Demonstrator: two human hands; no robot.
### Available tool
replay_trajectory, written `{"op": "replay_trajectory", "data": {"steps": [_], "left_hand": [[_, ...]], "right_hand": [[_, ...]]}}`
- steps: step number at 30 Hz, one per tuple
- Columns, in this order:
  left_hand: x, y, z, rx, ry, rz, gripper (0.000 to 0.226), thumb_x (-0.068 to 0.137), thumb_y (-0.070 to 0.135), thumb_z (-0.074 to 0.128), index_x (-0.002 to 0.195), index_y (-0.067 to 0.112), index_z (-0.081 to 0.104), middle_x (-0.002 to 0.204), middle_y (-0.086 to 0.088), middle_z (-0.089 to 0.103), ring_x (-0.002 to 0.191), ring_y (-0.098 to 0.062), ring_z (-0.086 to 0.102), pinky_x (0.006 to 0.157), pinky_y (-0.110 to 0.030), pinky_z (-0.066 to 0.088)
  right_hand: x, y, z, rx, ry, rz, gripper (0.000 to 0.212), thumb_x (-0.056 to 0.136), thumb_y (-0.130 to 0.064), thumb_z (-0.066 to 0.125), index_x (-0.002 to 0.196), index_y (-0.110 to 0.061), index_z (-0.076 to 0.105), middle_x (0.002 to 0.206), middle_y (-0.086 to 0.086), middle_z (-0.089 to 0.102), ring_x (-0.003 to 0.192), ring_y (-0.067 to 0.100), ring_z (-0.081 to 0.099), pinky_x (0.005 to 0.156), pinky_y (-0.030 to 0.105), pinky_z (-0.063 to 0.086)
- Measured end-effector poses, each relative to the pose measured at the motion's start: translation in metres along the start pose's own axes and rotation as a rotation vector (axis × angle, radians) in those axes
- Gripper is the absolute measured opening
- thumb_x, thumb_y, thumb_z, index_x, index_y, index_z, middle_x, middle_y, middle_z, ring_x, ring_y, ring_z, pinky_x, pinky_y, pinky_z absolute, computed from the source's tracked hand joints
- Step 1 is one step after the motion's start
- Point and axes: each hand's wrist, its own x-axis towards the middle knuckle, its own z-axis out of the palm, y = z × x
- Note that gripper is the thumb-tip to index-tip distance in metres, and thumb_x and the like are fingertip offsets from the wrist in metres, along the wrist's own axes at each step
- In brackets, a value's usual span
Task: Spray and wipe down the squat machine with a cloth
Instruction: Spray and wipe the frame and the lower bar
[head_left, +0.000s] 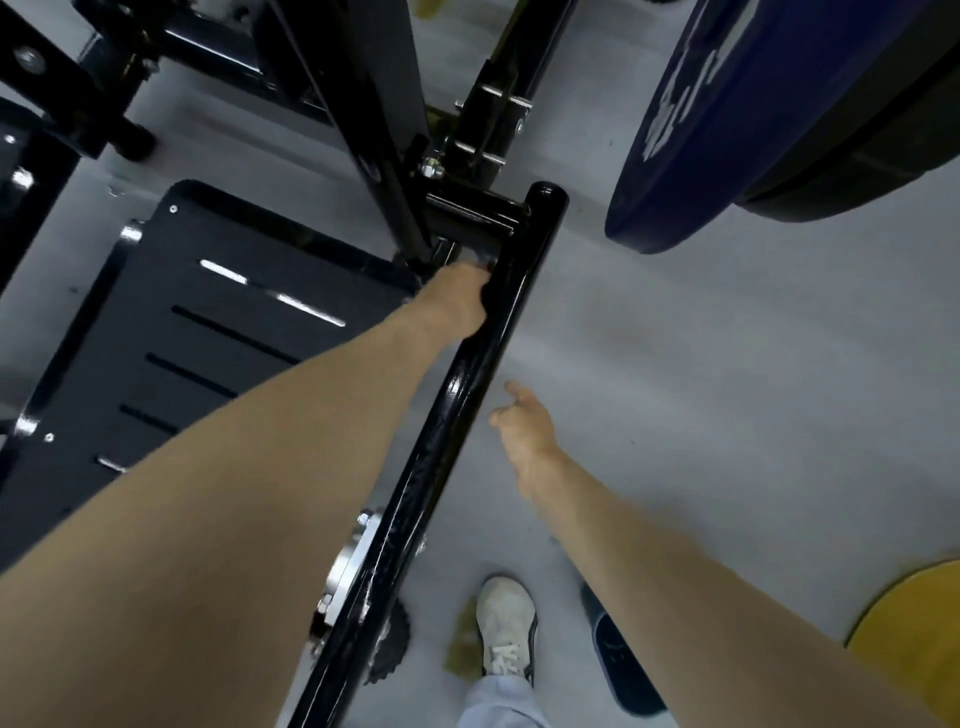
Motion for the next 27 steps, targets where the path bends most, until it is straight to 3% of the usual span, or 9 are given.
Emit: {"op": "replay_trajectory", "data": {"steps": [2, 4, 8, 11, 15, 17, 20, 24, 27], "left_hand": [[-0.016, 0.013, 0.009, -0.066, -0.020, -0.021, 0.047, 0.089, -0.005, 0.044, 0.136, -0.004, 0.044, 0.141, -0.022, 0.040, 0.128, -0.035, 0.043, 0.108, -0.036, 0.037], [-0.033, 0.013, 0.018, -0.090, 0.001, -0.072, 0.051, 0.092, -0.002, 0.043, 0.142, -0.003, 0.036, 0.148, -0.022, 0.033, 0.133, -0.033, 0.038, 0.110, -0.034, 0.033], [-0.080, -0.016, 0.040, -0.198, -0.057, -0.098, 0.054, 0.090, -0.007, 0.039, 0.144, -0.001, 0.034, 0.145, -0.018, 0.036, 0.130, -0.031, 0.041, 0.107, -0.032, 0.036], [-0.122, -0.040, 0.062, -0.251, -0.079, -0.099, 0.048, 0.087, -0.010, 0.039, 0.133, 0.000, 0.045, 0.130, -0.020, 0.048, 0.116, -0.032, 0.049, 0.098, -0.035, 0.043], [-0.170, -0.080, 0.100, -0.339, -0.052, -0.119, 0.055, 0.084, -0.012, 0.040, 0.137, 0.003, 0.041, 0.125, -0.022, 0.051, 0.113, -0.040, 0.052, 0.095, -0.043, 0.045], [-0.199, -0.096, 0.121, -0.442, 0.022, -0.097, 0.054, 0.079, -0.019, 0.040, 0.130, -0.003, 0.046, 0.110, -0.028, 0.054, 0.101, -0.047, 0.055, 0.084, -0.048, 0.047], [-0.245, -0.110, 0.151, -0.473, 0.123, -0.102, 0.073, 0.076, -0.025, 0.041, 0.143, 0.003, 0.039, 0.132, -0.019, 0.050, 0.116, -0.037, 0.053, 0.098, -0.044, 0.046], [-0.296, -0.120, 0.186, -0.513, 0.238, -0.130, 0.080, 0.074, -0.024, 0.050, 0.145, 0.013, 0.039, 0.142, -0.014, 0.045, 0.120, -0.030, 0.053, 0.101, -0.039, 0.045], [-0.333, -0.136, 0.203, -0.535, 0.218, -0.276, 0.077, 0.077, -0.019, 0.049, 0.145, 0.016, 0.038, 0.145, -0.012, 0.043, 0.125, -0.030, 0.050, 0.102, -0.034, 0.042]], "right_hand": [[-0.001, 0.014, 0.001, 0.025, 0.062, 0.051, 0.055, 0.094, 0.005, 0.039, 0.146, -0.010, 0.032, 0.087, 0.002, 0.055, 0.069, 0.010, 0.049, 0.050, 0.015, 0.040], [-0.003, 0.027, 0.003, 0.007, 0.095, 0.085, 0.052, 0.094, 0.003, 0.040, 0.144, -0.011, 0.036, 0.095, 0.002, 0.052, 0.063, 0.005, 0.041, 0.052, 0.015, 0.036], [-0.019, 0.043, 0.005, 0.026, 0.120, 0.117, 0.047, 0.095, 0.002, 0.042, 0.141, -0.009, 0.040, 0.112, 0.005, 0.049, 0.067, 0.009, 0.044, 0.062, 0.021, 0.042], [-0.032, 0.052, 0.010, 0.010, 0.117, 0.143, 0.048, 0.096, 0.002, 0.042, 0.142, -0.009, 0.039, 0.125, 0.017, 0.054, 0.084, 0.016, 0.046, 0.087, 0.036, 0.049], [-0.046, 0.072, 0.026, -0.122, 0.045, 0.147, 0.041, 0.096, -0.001, 0.040, 0.136, 0.002, 0.043, 0.106, 0.007, 0.045, 0.091, 0.021, 0.045, 0.093, 0.041, 0.046], [-0.060, 0.086, 0.041, -0.190, 0.023, 0.146, 0.037, 0.095, 0.000, 0.040, 0.130, 0.008, 0.047, 0.096, 0.008, 0.046, 0.086, 0.021, 0.047, 0.080, 0.041, 0.048], [-0.077, 0.114, 0.064, -0.276, 0.008, 0.157, 0.033, 0.093, 0.001, 0.040, 0.122, 0.006, 0.055, 0.087, 0.010, 0.051, 0.083, 0.022, 0.049, 0.067, 0.032, 0.043], [-0.096, 0.153, 0.086, -0.420, -0.062, 0.179, 0.031, 0.093, -0.005, 0.040, 0.118, -0.003, 0.058, 0.083, 0.005, 0.053, 0.088, 0.021, 0.048, 0.084, 0.035, 0.046], [-0.115, 0.174, 0.096, -0.465, -0.073, 0.187, 0.035, 0.094, -0.003, 0.041, 0.125, 0.001, 0.055, 0.085, 0.003, 0.053, 0.087, 0.020, 0.049, 0.087, 0.036, 0.046]]}}
